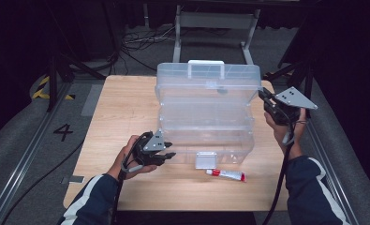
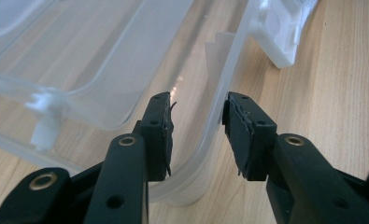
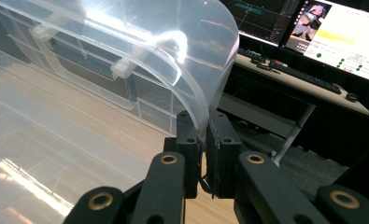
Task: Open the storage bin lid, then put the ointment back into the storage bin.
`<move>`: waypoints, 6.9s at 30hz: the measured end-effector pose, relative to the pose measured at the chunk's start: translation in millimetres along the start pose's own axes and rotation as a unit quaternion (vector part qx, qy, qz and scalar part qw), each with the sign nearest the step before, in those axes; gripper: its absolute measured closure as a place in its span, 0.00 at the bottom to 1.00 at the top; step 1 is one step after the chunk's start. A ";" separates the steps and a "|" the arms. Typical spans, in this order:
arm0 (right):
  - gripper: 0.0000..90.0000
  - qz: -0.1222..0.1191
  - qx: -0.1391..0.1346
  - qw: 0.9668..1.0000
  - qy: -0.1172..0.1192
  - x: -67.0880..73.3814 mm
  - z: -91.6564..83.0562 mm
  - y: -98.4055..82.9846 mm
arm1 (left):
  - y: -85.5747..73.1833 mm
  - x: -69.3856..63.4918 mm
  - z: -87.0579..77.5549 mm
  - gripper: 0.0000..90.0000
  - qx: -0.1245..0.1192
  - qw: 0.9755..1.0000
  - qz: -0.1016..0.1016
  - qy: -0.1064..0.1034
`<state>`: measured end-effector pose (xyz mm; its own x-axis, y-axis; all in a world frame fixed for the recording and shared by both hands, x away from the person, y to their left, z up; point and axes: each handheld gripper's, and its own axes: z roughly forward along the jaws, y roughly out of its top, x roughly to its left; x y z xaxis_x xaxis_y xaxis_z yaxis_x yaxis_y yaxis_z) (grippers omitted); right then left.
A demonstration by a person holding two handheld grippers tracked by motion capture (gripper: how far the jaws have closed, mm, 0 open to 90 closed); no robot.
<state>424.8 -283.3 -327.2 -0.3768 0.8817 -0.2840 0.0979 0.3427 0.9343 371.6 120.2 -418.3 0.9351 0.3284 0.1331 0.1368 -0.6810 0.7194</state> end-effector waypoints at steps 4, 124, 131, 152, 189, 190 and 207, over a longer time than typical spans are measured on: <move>0.94 0.006 0.003 1.000 0.002 -1.7 3.1 2.1 | 4.8 -1.1 6.3 0.78 0.026 1.000 0.018 -0.001; 0.93 0.079 0.086 0.993 0.011 -32.4 103.2 43.5 | 31.0 1.9 26.8 0.86 0.104 0.993 0.045 -0.022; 0.92 0.073 0.092 0.993 0.009 -33.7 111.6 43.5 | 31.1 2.0 26.7 0.86 0.105 0.993 0.045 -0.021; 0.92 0.087 0.114 0.990 0.011 -41.7 137.3 41.9 | 31.4 2.1 26.9 0.86 0.106 0.993 0.045 -0.024; 0.91 0.089 0.163 0.982 0.022 -53.6 196.5 19.7 | 29.5 1.7 26.8 0.86 0.098 0.994 0.032 -0.023; 0.90 0.088 0.166 0.982 0.022 -53.4 198.2 18.6 | 29.5 1.7 26.9 0.86 0.097 0.994 0.032 -0.023; 0.90 0.093 0.193 0.975 0.050 -61.3 214.1 11.7 | 29.4 1.7 26.8 0.86 0.098 0.994 0.034 -0.023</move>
<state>646.2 -263.9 -345.0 -0.4052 0.9110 -0.0766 0.5059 0.2932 0.8112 386.0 83.2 -415.2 0.9576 0.2503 0.1427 0.1295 -0.8163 0.5629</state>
